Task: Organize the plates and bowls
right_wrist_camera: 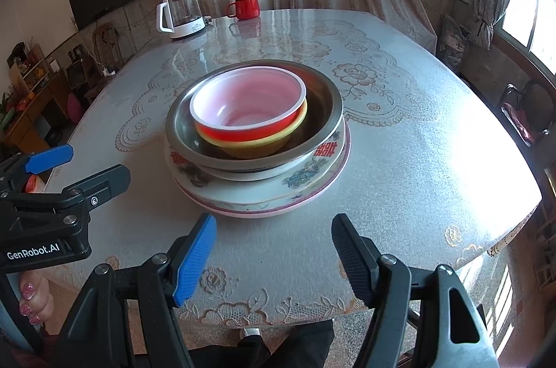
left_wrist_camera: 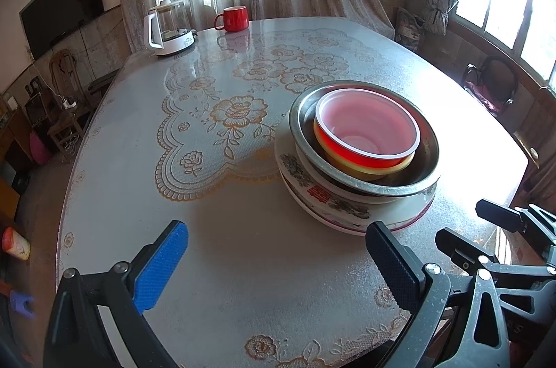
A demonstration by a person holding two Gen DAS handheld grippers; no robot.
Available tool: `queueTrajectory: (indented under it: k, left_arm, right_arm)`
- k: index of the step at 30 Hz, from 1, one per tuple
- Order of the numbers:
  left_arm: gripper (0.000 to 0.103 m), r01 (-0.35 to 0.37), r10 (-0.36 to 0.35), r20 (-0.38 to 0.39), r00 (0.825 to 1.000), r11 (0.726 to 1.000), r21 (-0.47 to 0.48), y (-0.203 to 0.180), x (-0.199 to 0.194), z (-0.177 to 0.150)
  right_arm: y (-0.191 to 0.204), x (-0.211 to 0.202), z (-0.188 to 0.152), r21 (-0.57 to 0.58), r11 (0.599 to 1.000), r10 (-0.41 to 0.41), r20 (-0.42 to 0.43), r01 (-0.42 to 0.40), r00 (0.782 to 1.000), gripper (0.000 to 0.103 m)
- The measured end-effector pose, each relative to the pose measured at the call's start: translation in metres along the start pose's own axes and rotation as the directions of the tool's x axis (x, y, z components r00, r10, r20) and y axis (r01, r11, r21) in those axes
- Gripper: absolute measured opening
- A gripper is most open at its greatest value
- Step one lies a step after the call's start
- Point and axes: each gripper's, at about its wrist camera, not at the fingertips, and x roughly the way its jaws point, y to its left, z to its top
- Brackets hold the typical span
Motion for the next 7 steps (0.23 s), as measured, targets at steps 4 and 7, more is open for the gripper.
queueTrajectory:
  k: [4,7]
  left_arm:
    - [0.102,-0.002,0.002,0.004,1.000,1.000,-0.006,0.0005,0.0004,0.0016]
    - [0.101,-0.003,0.003,0.008,1.000,1.000,-0.002,-0.0014,0.0010,0.0035]
  right_arm:
    - [-0.0022,0.0006,0.0008,0.003,1.000,-0.002,-0.002,0.002,1.000,0.070]
    - [-0.0042,0.0007,0.0017,0.005,1.000,-0.004,-0.004,0.004,1.000,0.070]
